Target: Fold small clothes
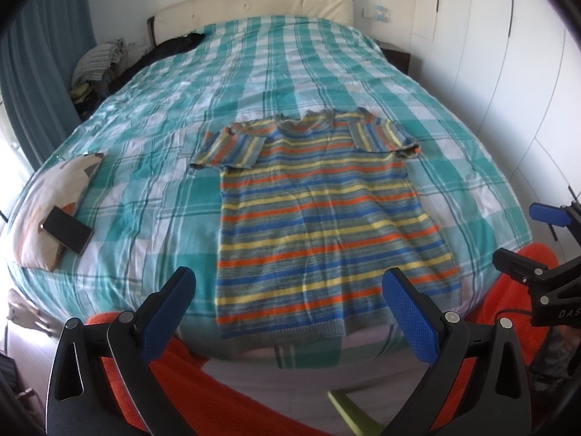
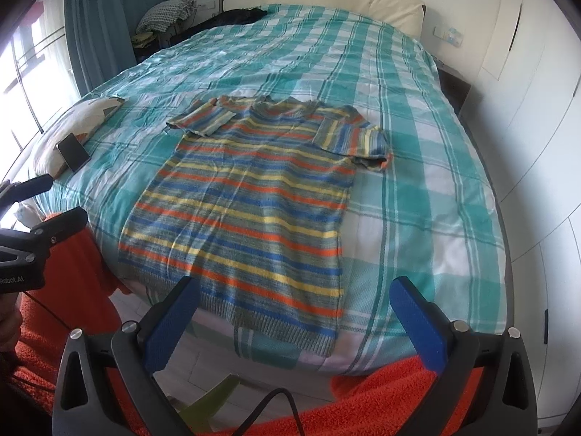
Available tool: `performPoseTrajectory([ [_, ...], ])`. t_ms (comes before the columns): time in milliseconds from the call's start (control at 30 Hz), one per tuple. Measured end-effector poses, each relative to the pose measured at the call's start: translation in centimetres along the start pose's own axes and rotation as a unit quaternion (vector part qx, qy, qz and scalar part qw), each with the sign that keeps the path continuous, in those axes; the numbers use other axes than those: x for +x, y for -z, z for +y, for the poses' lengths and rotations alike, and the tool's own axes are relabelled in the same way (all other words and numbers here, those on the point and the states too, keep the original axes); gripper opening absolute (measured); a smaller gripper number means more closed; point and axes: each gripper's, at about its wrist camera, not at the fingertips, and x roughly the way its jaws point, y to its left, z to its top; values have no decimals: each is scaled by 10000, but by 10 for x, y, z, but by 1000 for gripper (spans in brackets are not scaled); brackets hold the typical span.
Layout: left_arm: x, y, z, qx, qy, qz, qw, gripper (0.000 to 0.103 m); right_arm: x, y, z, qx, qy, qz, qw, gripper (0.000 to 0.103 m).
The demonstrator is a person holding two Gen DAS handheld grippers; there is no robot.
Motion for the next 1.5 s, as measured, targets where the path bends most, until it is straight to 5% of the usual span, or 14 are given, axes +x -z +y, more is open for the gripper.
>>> performPoseTrajectory([
  [867,21,19,-8,82,93,300,9995,103,15,11,9,-257,13,290,9992,103],
  [1200,36,37,28,-489,-154,699,9962,103,14,21,-4,41,99,277,9996,103],
  [1500,40,38,29,-494,-139,746,9959,103,21,32,-19,364,82,361,9987,103],
])
